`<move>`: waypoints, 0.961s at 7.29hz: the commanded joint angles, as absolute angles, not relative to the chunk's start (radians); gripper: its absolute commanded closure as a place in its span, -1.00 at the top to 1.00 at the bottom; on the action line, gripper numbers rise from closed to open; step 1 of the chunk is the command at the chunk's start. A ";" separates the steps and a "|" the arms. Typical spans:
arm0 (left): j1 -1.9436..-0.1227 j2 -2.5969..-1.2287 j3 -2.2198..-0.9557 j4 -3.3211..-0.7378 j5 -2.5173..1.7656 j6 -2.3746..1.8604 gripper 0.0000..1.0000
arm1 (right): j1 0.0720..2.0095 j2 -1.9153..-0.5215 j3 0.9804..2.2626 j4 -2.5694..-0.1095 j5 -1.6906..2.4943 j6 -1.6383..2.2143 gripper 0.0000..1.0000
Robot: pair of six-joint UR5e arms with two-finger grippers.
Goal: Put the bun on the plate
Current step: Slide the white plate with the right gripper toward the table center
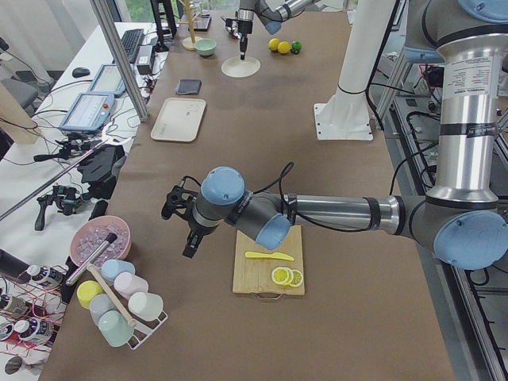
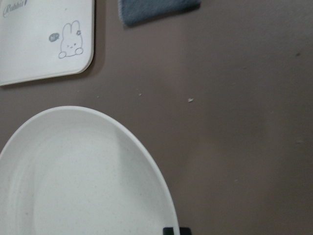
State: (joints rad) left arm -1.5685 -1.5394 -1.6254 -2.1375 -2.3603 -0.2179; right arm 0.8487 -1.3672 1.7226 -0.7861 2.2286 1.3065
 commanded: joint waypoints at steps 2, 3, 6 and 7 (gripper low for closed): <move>-1.568 -1.540 -1.623 -2.138 -2.361 -0.230 0.97 | 0.538 -1.130 1.730 -1.071 1.853 1.402 -1.00; -1.566 -1.540 -1.623 -2.138 -2.361 -0.230 0.97 | 0.488 -1.073 1.723 -1.133 1.812 1.405 -1.00; -1.560 -1.540 -1.614 -2.138 -2.361 -0.230 0.97 | 0.446 -1.000 1.615 -1.117 1.747 1.420 -1.00; -1.560 -1.540 -1.611 -2.138 -2.361 -0.230 0.97 | 0.448 -1.002 1.614 -1.117 1.749 1.411 -1.00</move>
State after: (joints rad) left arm -1.5610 -1.5401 -1.6141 -2.1384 -2.3608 -0.2301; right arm 0.4503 -1.0078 1.6250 -1.1160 1.7537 1.4177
